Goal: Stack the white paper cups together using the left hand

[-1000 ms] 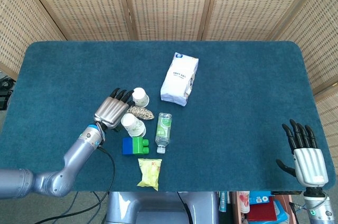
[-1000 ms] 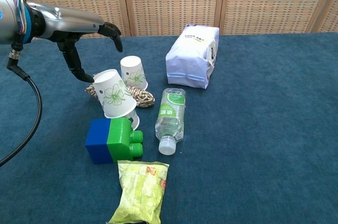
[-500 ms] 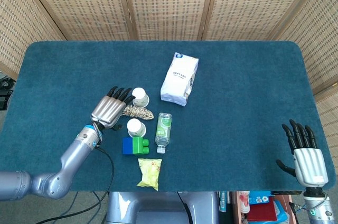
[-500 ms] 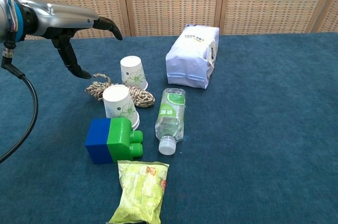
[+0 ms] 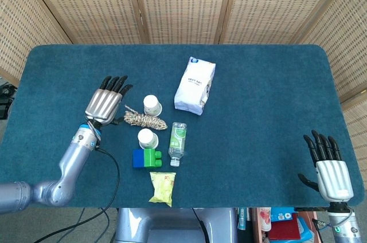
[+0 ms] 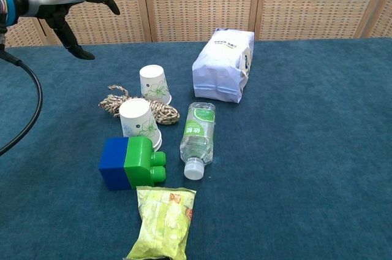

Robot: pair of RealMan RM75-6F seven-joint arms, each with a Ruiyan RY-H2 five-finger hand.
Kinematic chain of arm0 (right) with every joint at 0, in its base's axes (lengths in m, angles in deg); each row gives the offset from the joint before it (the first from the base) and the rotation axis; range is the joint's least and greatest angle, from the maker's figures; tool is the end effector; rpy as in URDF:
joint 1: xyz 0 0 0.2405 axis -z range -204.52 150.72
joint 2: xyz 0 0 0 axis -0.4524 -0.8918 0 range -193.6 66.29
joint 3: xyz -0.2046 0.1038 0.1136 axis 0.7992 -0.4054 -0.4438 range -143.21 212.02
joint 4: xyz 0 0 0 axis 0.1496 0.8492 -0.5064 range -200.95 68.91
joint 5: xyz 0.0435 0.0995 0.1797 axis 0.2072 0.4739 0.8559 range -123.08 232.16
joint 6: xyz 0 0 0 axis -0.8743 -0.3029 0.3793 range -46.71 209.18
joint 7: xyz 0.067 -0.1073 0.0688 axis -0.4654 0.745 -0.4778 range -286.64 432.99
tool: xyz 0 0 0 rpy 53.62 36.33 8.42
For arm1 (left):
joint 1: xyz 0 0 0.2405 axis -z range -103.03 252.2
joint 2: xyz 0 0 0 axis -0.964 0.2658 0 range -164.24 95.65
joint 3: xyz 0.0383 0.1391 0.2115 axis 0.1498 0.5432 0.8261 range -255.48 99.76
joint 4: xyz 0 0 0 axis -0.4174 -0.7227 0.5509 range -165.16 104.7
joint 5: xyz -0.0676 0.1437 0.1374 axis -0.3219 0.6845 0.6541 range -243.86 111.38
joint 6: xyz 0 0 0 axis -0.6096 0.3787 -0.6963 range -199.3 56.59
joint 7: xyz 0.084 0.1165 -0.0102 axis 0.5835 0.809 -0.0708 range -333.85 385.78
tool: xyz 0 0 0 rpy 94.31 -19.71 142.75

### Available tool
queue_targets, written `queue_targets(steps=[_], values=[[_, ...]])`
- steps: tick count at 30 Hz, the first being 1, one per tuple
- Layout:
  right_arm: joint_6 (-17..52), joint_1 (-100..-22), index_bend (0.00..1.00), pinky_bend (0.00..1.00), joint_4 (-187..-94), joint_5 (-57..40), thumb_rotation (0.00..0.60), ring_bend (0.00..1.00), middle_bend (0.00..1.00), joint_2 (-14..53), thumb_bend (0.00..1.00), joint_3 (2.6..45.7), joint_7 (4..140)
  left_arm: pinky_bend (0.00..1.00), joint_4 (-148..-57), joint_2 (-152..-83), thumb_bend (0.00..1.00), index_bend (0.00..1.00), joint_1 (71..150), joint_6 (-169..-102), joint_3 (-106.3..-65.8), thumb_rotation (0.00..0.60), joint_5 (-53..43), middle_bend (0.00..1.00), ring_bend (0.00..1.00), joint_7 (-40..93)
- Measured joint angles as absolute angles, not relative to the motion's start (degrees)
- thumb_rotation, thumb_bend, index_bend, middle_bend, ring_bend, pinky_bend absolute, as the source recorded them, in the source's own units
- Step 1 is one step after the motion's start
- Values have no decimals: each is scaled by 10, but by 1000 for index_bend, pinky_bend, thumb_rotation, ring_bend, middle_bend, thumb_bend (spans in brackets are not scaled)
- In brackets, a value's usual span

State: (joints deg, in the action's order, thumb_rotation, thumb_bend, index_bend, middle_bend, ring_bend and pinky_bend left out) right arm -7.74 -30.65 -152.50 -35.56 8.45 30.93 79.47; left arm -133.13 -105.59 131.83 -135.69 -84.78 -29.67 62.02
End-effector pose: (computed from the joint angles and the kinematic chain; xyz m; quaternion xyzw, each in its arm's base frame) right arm -0.3072 -0.1771 0.1299 0.6065 -0.3344 0.3971 0.6022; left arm -0.1063 0.3716 0.0730 -0.7303 -0.3358 -0.3070 0.5095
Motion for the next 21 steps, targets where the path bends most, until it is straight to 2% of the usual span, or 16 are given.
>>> queue_targets(steps=[5, 13, 21], values=[[-66, -309, 0, 0, -1521, -348, 600, 0, 0, 86, 52, 310, 795, 0, -1302, -1069, 243, 204, 1335, -1335, -860, 600, -320, 0, 0, 636], [-61, -310, 0, 0, -1518, -339, 600, 0, 0, 84, 52, 308, 784, 0, -1225, -1129, 242, 267, 1383, -1300, -880, 600, -381, 0, 0, 682], [-48, -312, 0, 0, -1510, -325, 600, 0, 0, 83, 52, 305, 765, 0, -1154, -1185, 242, 270, 1429, -1273, -894, 600, -440, 0, 0, 727]])
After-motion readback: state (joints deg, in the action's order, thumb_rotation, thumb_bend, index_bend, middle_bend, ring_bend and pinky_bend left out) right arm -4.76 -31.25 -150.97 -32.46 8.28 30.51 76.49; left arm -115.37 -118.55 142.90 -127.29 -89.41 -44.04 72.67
